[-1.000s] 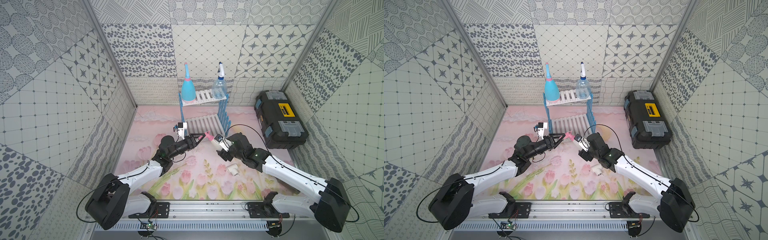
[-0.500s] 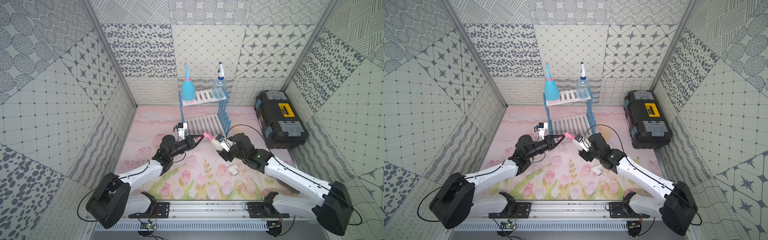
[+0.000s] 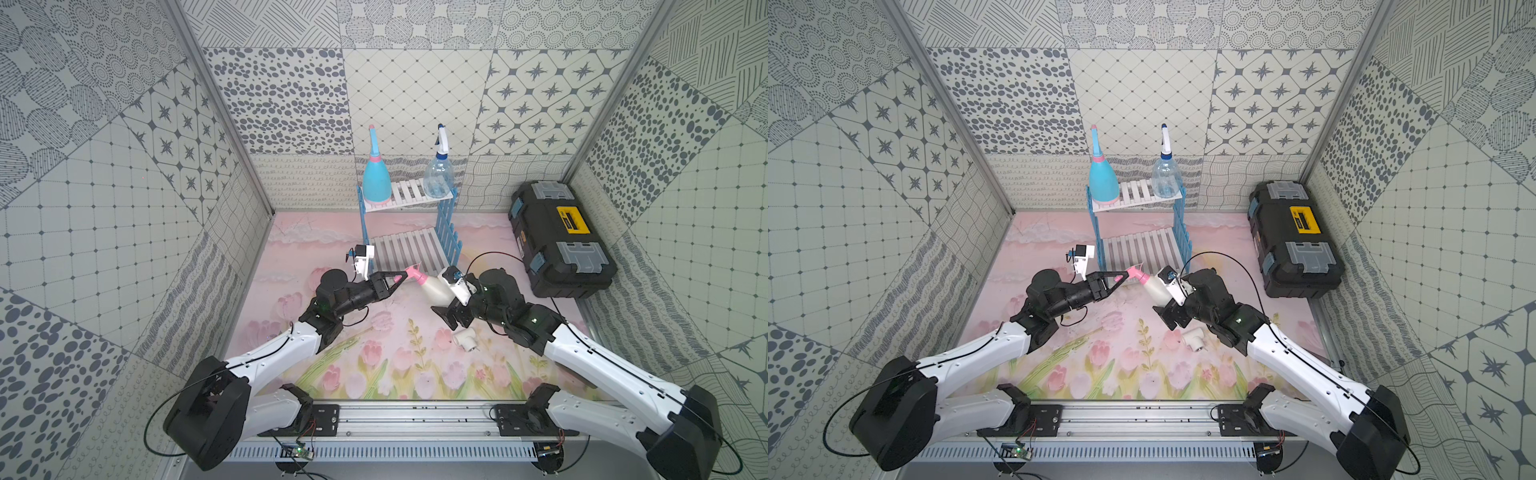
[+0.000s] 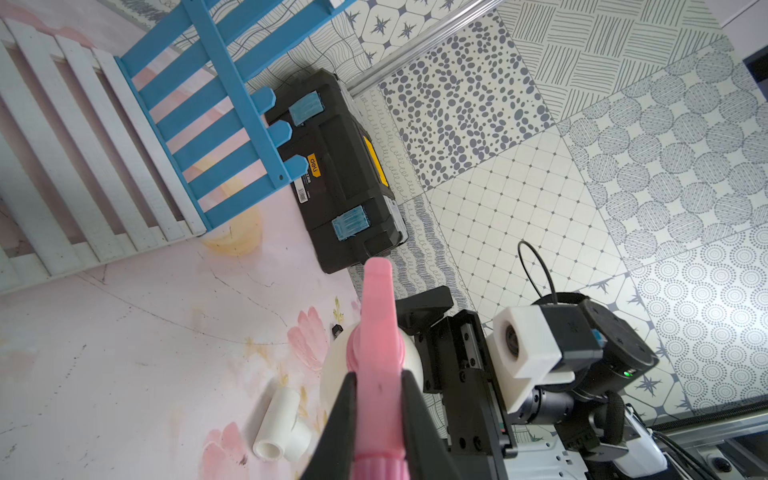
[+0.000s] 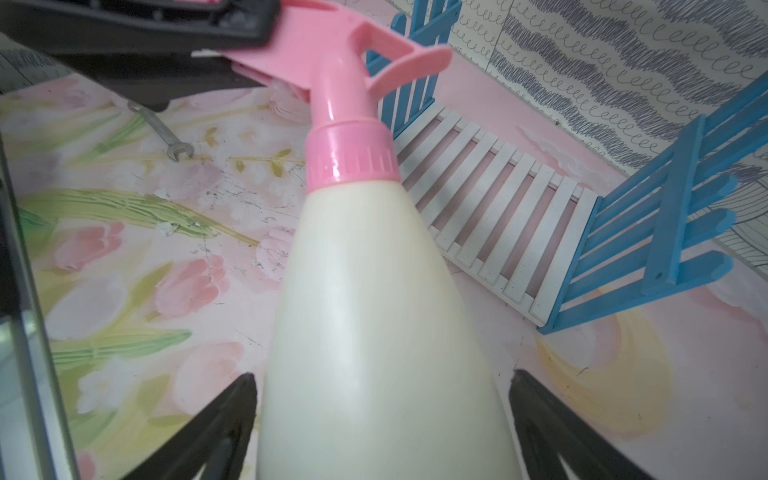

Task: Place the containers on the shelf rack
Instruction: 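Pick up a container from the center of the board.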

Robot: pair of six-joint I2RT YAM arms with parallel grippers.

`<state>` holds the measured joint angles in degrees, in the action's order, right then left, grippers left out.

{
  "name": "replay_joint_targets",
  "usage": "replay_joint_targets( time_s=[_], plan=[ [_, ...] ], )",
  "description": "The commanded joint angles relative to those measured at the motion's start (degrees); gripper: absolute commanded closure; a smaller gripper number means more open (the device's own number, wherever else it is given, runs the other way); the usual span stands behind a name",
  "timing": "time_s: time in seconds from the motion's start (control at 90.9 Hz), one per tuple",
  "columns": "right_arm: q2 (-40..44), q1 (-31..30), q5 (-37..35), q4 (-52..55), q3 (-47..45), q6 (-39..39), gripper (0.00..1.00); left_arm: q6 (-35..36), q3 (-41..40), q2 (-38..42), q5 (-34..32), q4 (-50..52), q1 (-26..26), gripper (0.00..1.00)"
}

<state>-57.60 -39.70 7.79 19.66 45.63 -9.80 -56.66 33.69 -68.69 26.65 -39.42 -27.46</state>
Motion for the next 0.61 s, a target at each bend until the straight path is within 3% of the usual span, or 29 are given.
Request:
replay_joint_targets(
  time_s=[0.0,0.154,0.264,0.429,0.594],
  plan=[
    [4.21,1.44,10.02,0.76,1.15,5.04,0.03,7.64,1.36,3.52,2.93,5.04,2.13,1.0],
    [6.02,4.5,22.17,3.23,3.8,8.5,0.03,9.66,1.89,6.49,4.1,9.1,4.96,1.0],
    [5.32,7.05,26.79,3.39,6.0,11.44,0.03,12.69,3.27,7.7,7.92,11.65,6.49,1.0],
    [-0.48,13.52,37.03,3.43,12.16,17.93,0.03,25.81,8.37,7.32,21.09,19.75,7.14,1.0],
    [-5.72,14.39,43.6,3.52,16.94,16.72,0.05,39.82,15.58,5.89,30.55,34.2,7.14,1.0]
  ],
)
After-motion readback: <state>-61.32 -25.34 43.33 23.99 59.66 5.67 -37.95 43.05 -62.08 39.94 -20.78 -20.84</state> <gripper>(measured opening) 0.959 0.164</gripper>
